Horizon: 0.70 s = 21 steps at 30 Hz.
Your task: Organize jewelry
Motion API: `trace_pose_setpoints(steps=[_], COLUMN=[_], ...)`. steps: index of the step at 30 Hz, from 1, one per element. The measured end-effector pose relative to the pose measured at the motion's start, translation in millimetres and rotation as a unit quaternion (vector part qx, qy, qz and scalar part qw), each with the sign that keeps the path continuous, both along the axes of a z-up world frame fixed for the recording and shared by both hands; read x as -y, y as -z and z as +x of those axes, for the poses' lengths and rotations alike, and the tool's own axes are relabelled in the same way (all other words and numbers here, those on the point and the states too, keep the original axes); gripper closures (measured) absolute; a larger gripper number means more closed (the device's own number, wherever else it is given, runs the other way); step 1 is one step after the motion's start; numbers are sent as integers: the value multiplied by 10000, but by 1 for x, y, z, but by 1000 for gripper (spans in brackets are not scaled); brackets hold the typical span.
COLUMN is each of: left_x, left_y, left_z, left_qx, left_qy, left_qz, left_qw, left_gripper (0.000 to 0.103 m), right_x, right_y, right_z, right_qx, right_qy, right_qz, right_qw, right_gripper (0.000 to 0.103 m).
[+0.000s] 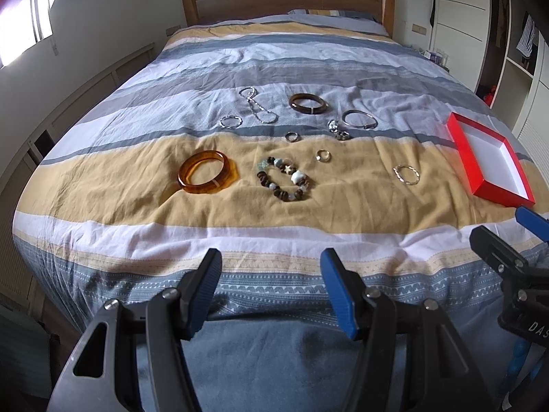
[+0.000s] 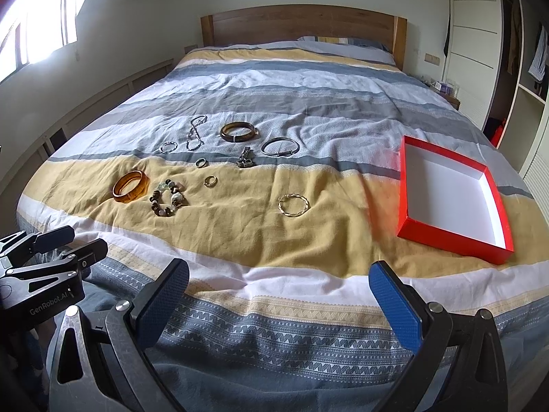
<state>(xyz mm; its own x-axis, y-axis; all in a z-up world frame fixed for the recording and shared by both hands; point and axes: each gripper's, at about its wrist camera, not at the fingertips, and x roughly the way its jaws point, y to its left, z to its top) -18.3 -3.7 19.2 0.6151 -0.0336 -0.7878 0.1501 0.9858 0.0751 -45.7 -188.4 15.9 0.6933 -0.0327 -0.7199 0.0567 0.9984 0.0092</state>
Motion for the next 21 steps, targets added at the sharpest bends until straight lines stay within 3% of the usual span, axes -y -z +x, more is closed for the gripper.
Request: trace_pose_setpoints(steps=[21], left_x=[-12], left_y=[12], left_z=[9], left_qx=[-111], left_qy=[-228], left_qz=[-41], left_qw=[9997], left_gripper=[45], right_x=[-5], right_y=[7], right_z=[5], right_qx=[-125], right_qy=[-146], right_qz=[123], right_qw=[9997], right_gripper=[1])
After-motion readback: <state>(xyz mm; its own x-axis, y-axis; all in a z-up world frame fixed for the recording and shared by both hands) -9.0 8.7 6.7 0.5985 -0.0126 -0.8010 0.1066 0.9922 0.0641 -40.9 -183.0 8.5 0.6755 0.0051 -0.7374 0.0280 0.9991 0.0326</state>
